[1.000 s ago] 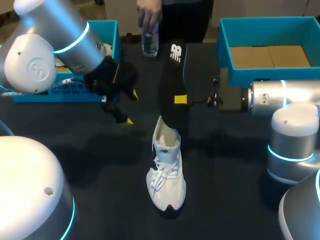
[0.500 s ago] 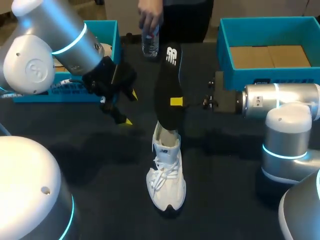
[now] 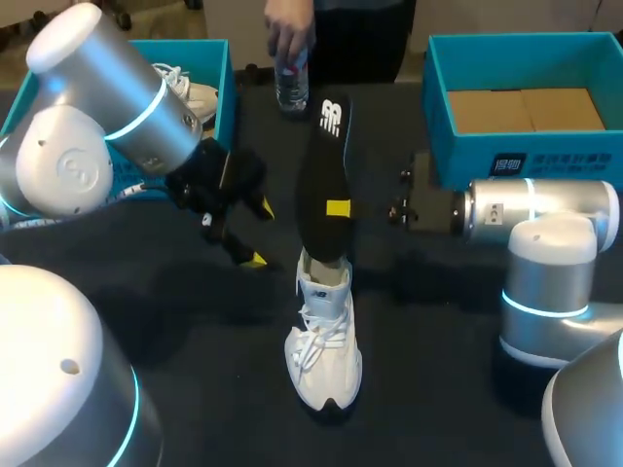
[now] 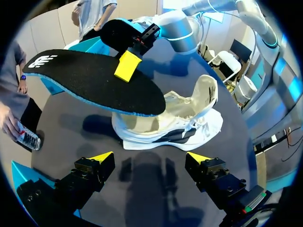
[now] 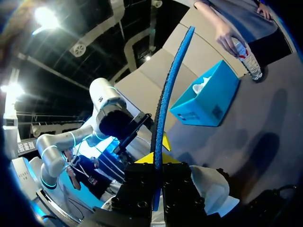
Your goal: Take the shoe out of the shoebox, open the shoe tongue, remove and reinsert the insole, then place the shoe into the shoebox
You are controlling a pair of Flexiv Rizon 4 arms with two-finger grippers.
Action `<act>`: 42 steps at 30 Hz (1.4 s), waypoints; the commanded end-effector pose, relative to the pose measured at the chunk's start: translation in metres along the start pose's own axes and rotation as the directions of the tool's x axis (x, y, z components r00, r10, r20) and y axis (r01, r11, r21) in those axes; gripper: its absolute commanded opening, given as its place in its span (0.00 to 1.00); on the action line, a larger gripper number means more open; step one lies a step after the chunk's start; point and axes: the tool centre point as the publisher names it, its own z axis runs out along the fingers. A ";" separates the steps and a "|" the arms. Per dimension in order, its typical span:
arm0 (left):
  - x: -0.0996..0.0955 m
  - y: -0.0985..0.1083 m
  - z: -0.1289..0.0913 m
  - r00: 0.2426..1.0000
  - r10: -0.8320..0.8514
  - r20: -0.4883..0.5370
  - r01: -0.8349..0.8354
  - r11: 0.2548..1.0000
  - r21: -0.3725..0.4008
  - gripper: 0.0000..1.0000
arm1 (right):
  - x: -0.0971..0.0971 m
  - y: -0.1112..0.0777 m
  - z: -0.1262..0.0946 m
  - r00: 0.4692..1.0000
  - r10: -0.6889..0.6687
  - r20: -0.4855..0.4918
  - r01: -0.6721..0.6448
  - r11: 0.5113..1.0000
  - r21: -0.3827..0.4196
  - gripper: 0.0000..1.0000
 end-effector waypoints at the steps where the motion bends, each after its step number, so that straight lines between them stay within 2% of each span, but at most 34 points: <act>1: -0.001 0.002 0.003 1.000 0.003 0.001 -0.003 1.000 0.005 1.00 | 0.000 -0.001 0.004 1.000 0.000 0.005 0.000 1.000 -0.004 0.00; 7: -0.001 0.002 0.003 1.000 0.003 0.001 -0.003 1.000 0.005 1.00 | 0.000 -0.001 0.004 1.000 0.000 0.005 0.000 1.000 -0.004 0.00; 12: 0.000 0.002 0.025 1.000 0.009 -0.019 -0.009 1.000 -0.010 1.00 | -0.009 -0.006 0.007 1.000 0.000 -0.007 0.000 1.000 -0.019 0.00; 22: 0.002 -0.001 0.043 1.000 0.006 -0.017 -0.006 1.000 -0.021 1.00 | -0.014 -0.009 0.009 0.998 -0.051 -0.025 0.050 0.998 -0.040 0.00; 33: 0.004 -0.003 0.056 0.999 -0.008 -0.031 0.007 1.000 -0.028 1.00 | -0.017 -0.007 0.008 0.998 -0.064 -0.031 0.062 0.997 -0.053 0.00; 42: 0.000 -0.002 0.056 1.000 -0.025 -0.017 0.025 0.999 -0.022 1.00 | -0.014 -0.009 0.006 0.996 -0.085 -0.026 0.083 0.994 -0.069 0.00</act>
